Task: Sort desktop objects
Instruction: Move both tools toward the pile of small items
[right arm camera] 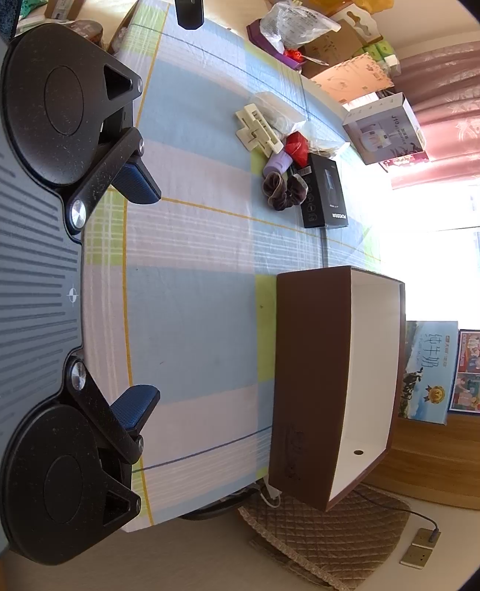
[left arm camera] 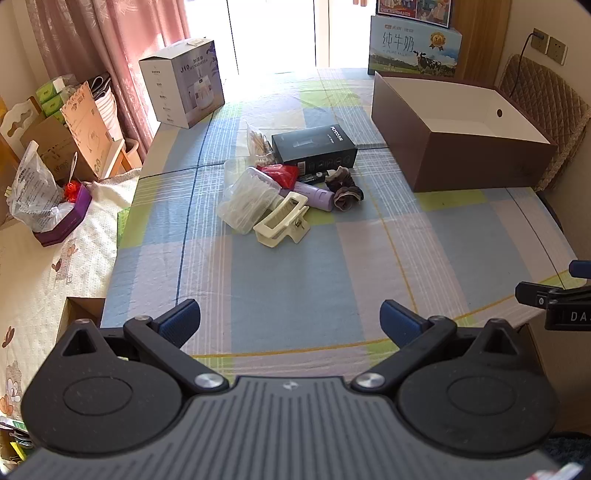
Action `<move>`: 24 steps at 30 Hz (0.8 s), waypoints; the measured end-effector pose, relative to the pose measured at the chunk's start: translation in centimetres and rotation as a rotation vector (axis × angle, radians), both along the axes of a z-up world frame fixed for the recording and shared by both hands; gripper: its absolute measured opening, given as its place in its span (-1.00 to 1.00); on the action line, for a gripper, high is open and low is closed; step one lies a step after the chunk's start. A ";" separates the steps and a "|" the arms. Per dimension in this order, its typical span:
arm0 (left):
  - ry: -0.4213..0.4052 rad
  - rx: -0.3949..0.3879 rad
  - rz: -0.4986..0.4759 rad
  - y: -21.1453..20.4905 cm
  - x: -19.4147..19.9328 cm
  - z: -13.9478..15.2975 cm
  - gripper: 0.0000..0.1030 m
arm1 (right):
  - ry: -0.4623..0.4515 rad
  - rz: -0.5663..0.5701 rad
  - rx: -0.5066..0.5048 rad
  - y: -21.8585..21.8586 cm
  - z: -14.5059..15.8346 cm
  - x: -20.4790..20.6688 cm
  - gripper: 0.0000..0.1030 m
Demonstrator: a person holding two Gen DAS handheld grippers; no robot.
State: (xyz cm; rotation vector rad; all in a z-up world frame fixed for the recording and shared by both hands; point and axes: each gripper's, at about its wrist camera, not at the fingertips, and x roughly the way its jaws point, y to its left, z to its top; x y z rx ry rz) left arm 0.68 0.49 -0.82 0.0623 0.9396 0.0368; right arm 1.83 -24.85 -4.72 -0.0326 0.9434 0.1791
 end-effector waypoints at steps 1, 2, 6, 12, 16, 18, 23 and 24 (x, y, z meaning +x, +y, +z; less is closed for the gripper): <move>0.004 0.000 0.000 0.0 0.2 -0.1 0.99 | 0.002 0.000 0.000 0.0 0.0 0.1 0.97; 0.006 0.000 -0.001 0.1 0.3 -0.1 0.99 | 0.002 -0.001 -0.001 0.0 0.0 0.1 0.97; 0.009 -0.001 -0.001 0.1 0.5 -0.3 0.99 | 0.003 -0.002 -0.003 0.0 -0.1 0.2 0.97; 0.018 -0.002 -0.003 0.1 0.8 -0.3 0.99 | 0.006 -0.002 -0.005 0.1 -0.2 0.4 0.97; 0.019 -0.003 -0.003 0.1 0.9 -0.3 0.99 | 0.005 -0.010 -0.011 0.2 -0.3 0.4 0.97; 0.020 -0.003 -0.003 0.1 0.9 -0.3 0.99 | 0.007 -0.010 -0.012 0.2 -0.3 0.4 0.97; 0.023 -0.003 -0.002 0.1 1.1 -0.3 0.99 | 0.008 -0.009 -0.012 0.2 -0.3 0.6 0.97; 0.024 -0.003 -0.002 0.1 1.1 -0.3 0.99 | 0.009 -0.009 -0.012 0.3 -0.3 0.6 0.97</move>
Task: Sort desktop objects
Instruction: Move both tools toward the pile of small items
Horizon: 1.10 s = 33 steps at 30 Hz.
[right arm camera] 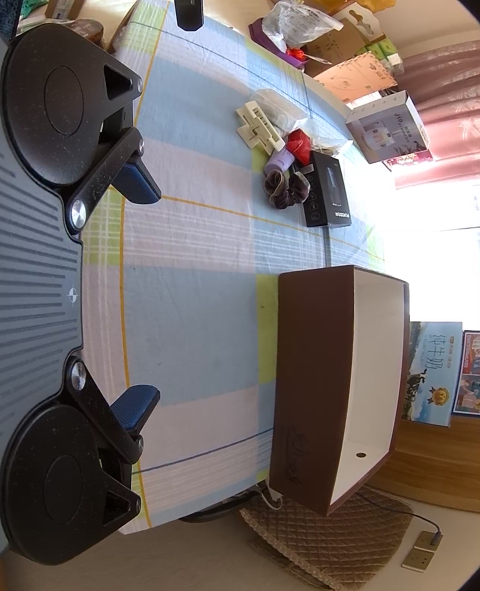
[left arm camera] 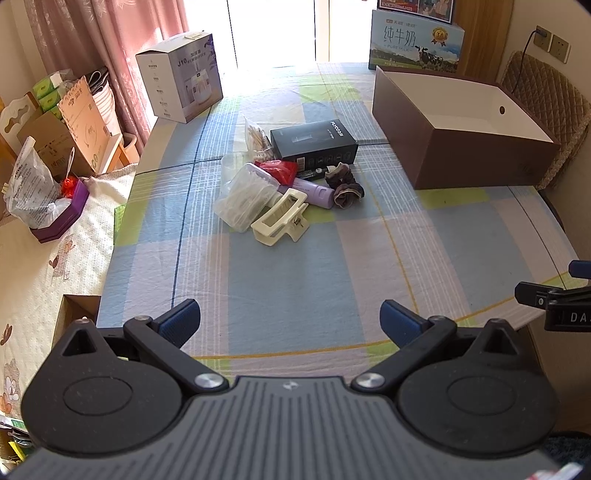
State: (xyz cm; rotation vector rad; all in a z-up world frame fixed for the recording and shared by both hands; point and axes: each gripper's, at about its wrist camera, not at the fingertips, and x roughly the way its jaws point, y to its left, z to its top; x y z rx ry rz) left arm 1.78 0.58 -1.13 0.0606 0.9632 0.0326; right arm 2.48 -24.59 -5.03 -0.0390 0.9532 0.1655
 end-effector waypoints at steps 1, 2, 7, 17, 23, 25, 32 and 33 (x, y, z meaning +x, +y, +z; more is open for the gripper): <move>0.001 0.000 0.001 0.0 0.1 0.0 0.99 | 0.000 0.000 0.000 0.0 0.0 0.0 0.97; 0.002 0.000 0.002 0.0 0.1 0.0 0.99 | 0.001 0.000 0.001 0.0 0.0 0.0 0.97; 0.005 -0.001 0.006 0.0 0.1 -0.1 0.99 | -0.001 0.001 0.001 0.0 0.0 0.2 0.97; 0.009 -0.001 0.010 -0.2 0.2 0.0 0.99 | 0.000 0.006 0.003 -0.1 -0.1 0.5 0.97; 0.012 0.000 0.018 -0.4 0.5 0.0 0.99 | 0.006 0.019 0.003 -0.2 -0.1 1.0 0.97; 0.013 0.000 0.021 -0.4 0.6 0.0 0.99 | 0.007 0.024 0.004 -0.2 -0.1 1.2 0.97; 0.018 -0.001 0.039 -0.3 0.8 -0.1 0.99 | 0.005 0.040 0.002 0.0 -0.1 1.6 0.97; 0.018 -0.001 0.042 -0.3 0.8 -0.1 0.99 | 0.005 0.042 0.001 0.0 -0.1 1.6 0.97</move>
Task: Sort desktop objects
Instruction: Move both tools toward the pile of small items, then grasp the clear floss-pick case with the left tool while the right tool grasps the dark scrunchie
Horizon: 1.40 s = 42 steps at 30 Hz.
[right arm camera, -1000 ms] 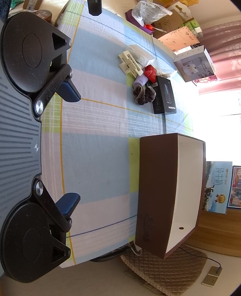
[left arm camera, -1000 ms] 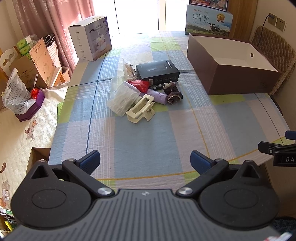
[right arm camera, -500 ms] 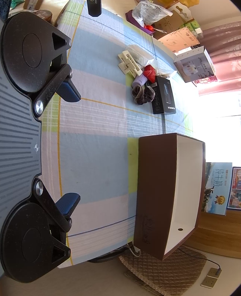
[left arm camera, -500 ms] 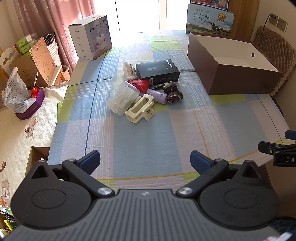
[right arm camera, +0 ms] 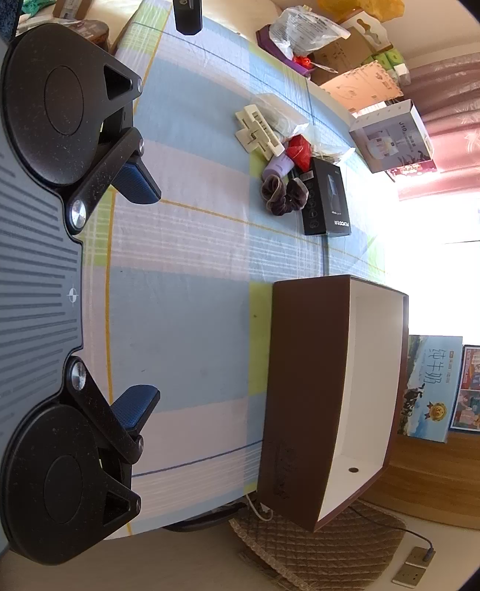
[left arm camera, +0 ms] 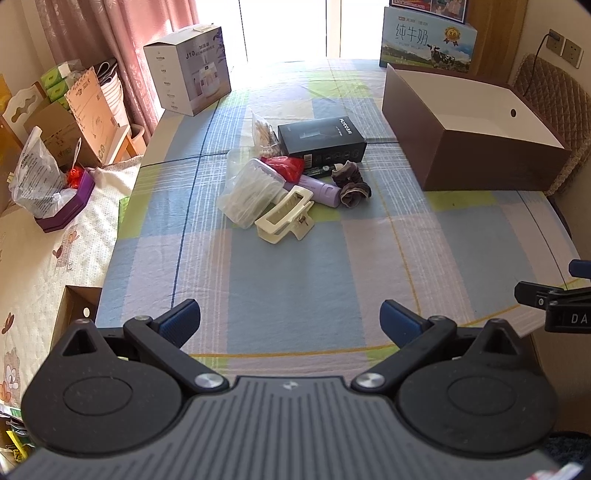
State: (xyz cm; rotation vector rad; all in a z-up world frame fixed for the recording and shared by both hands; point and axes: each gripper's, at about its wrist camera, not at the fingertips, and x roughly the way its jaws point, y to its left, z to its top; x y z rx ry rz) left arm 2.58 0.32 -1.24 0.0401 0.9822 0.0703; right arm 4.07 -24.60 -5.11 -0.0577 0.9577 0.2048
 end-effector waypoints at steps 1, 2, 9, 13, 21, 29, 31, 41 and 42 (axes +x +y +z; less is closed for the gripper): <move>0.000 0.000 0.002 0.0 0.0 0.0 0.99 | 0.000 0.001 0.000 0.0 0.0 0.1 0.97; 0.000 0.000 0.003 0.0 0.0 0.0 0.99 | 0.001 0.003 -0.001 0.0 0.0 0.1 0.97; 0.003 -0.003 0.011 0.2 0.2 -0.1 0.99 | 0.006 0.009 -0.002 0.2 -0.1 0.5 0.97; 0.003 -0.004 0.013 0.2 0.3 -0.1 0.99 | 0.008 0.013 -0.002 0.3 -0.2 0.7 0.97; 0.004 -0.006 0.020 0.4 0.6 0.0 0.99 | 0.004 0.029 0.005 0.8 -0.2 1.3 0.97; -0.001 -0.003 0.051 0.8 1.2 0.2 0.99 | -0.035 0.093 0.024 1.7 0.2 3.0 0.97; -0.003 -0.003 0.064 1.0 1.5 0.2 0.99 | -0.055 0.121 0.032 2.0 0.4 3.5 0.97; -0.027 -0.007 0.138 1.6 3.3 0.5 0.99 | -0.106 0.277 0.063 4.1 0.2 7.3 0.97; -0.028 -0.007 0.150 1.7 3.5 0.5 0.99 | -0.102 0.296 0.073 4.3 0.1 7.7 0.97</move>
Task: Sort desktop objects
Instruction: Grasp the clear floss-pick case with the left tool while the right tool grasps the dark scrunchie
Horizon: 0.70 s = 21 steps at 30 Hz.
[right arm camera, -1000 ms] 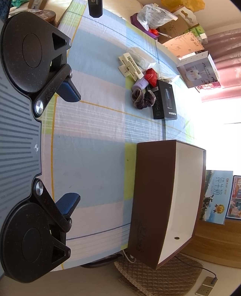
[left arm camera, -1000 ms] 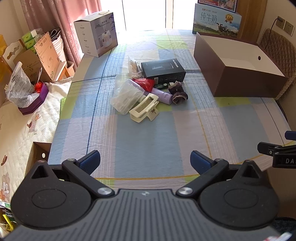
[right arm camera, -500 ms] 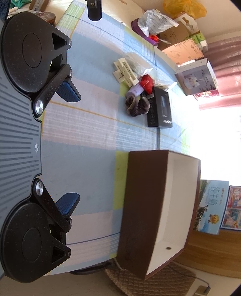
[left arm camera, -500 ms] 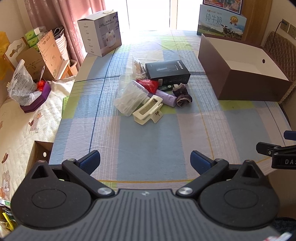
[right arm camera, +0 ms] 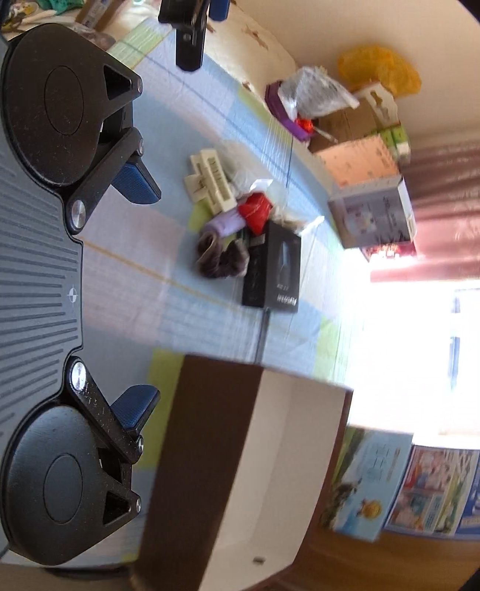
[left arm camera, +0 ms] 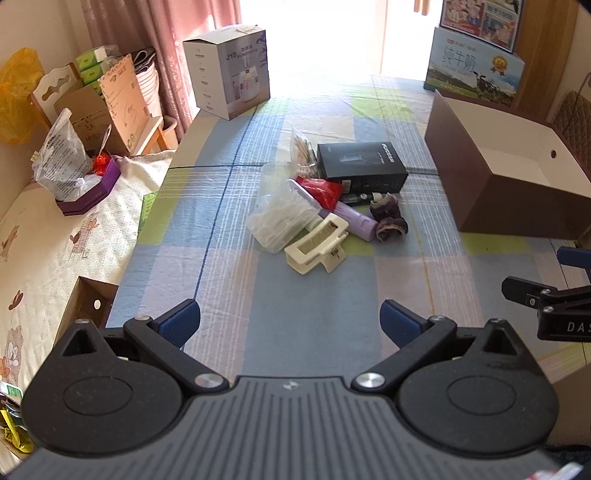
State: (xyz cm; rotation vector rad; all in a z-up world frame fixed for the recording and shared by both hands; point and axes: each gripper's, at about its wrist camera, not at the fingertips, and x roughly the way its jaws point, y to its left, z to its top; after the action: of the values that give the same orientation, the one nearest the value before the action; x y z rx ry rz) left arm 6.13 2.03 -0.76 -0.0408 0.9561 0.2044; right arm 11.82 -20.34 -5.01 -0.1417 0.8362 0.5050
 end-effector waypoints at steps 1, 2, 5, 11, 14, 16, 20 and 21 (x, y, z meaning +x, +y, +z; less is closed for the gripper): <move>-0.001 0.001 0.012 0.1 0.2 -0.1 0.99 | 0.003 0.021 0.008 0.2 -0.1 0.4 0.97; -0.002 -0.001 0.024 0.1 0.5 -0.2 0.99 | 0.004 0.039 0.012 0.4 -0.2 0.8 0.97; -0.009 -0.010 0.053 0.1 1.3 -0.5 0.99 | 0.003 0.095 0.018 1.0 -0.7 1.7 0.97; -0.009 -0.019 0.122 -0.4 2.0 -1.2 0.99 | 0.005 0.172 0.027 0.7 -1.7 3.5 0.97; -0.008 -0.013 0.151 -1.0 2.2 -1.7 0.99 | 0.003 0.201 0.029 0.4 -2.3 4.1 0.96; -0.005 -0.013 0.170 -1.4 2.4 -2.1 0.98 | -0.003 0.213 0.032 0.2 -2.5 4.5 0.96; -0.013 -0.011 0.201 -2.2 2.5 -2.5 0.98 | -0.023 0.239 0.043 0.1 -2.8 4.9 0.96; -0.017 -0.009 0.206 -2.4 2.5 -2.5 0.98 | -0.025 0.246 0.047 0.1 -2.9 5.0 0.96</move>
State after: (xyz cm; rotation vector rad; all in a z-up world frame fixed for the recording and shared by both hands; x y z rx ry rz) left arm 8.66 -0.40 -3.31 -0.1495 0.9362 0.3891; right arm 16.82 -20.24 -7.90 -0.2085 0.7863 0.7519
